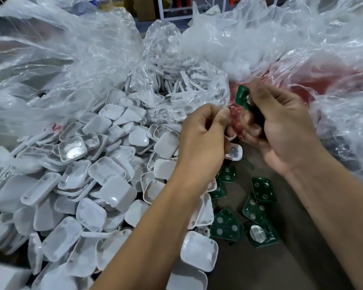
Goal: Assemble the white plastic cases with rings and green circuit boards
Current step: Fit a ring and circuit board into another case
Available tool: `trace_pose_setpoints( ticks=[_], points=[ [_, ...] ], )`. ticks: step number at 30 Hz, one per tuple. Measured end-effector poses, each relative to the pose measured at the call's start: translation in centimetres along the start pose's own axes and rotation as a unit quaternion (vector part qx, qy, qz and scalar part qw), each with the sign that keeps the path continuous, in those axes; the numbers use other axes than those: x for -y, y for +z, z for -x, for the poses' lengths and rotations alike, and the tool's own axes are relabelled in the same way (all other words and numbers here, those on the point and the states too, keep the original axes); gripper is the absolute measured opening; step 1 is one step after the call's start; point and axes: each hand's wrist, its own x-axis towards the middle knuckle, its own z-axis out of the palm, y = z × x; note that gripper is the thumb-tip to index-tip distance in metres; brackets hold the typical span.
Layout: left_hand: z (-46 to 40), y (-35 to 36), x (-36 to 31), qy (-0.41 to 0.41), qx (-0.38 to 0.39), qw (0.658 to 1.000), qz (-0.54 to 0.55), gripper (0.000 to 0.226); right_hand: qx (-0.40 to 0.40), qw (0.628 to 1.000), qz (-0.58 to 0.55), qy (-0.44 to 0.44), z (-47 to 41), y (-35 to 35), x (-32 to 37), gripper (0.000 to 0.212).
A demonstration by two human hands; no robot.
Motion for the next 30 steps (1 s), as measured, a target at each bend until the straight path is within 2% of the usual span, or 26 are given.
trace_pose_setpoints(
  ticks=[2, 4, 7, 9, 12, 14, 16, 18, 22, 26, 30],
  points=[
    [-0.1, -0.1, 0.5, 0.049, 0.035, 0.993, -0.103, 0.022, -0.046, 0.999, 0.003, -0.016, -0.4, -0.5, 0.2, 0.041],
    [0.1, 0.2, 0.7, 0.078, 0.097, 0.981, -0.146, 0.016, -0.084, 0.996, 0.021, -0.026, -0.7, -1.0, 0.5, 0.039],
    [0.5, 0.5, 0.7, 0.115, 0.192, 0.955, -0.194, 0.005, -0.094, 0.995, 0.027, -0.016, -1.0, -1.8, 0.7, 0.032],
    [0.6, 0.3, 0.5, 0.140, 0.220, 0.942, -0.211, 0.007, -0.088, 0.996, 0.025, -0.006, -1.2, -2.3, 0.9, 0.028],
    [0.3, -0.6, -0.2, 0.164, 0.158, 0.948, -0.222, 0.023, -0.073, 0.996, 0.048, 0.001, -1.3, -2.6, 0.9, 0.020],
    [-0.2, -1.9, -0.6, 0.153, 0.102, 0.944, -0.273, 0.020, -0.061, 0.995, 0.080, 0.005, -1.2, -2.6, 0.8, 0.018],
    [-0.8, -3.1, -0.8, 0.116, 0.085, 0.915, -0.376, 0.017, -0.054, 0.994, 0.089, 0.016, -1.2, -2.5, 0.6, 0.022],
    [-1.0, -3.8, -0.7, 0.090, 0.108, 0.868, -0.477, 0.035, -0.061, 0.995, 0.069, 0.041, -1.2, -2.4, 0.6, 0.024],
    [-0.9, -3.5, -0.6, 0.107, 0.135, 0.826, -0.536, 0.057, -0.049, 0.995, 0.057, 0.058, -1.2, -2.4, 0.8, 0.018],
    [-0.9, -3.0, -0.5, 0.105, 0.130, 0.826, -0.538, 0.053, -0.008, 0.996, 0.073, 0.042, -1.2, -2.4, 0.7, 0.018],
    [-0.8, -2.5, -0.4, 0.099, 0.137, 0.835, -0.524, 0.044, 0.021, 0.995, 0.092, 0.026, -1.1, -2.3, 0.5, 0.009]
  ],
)
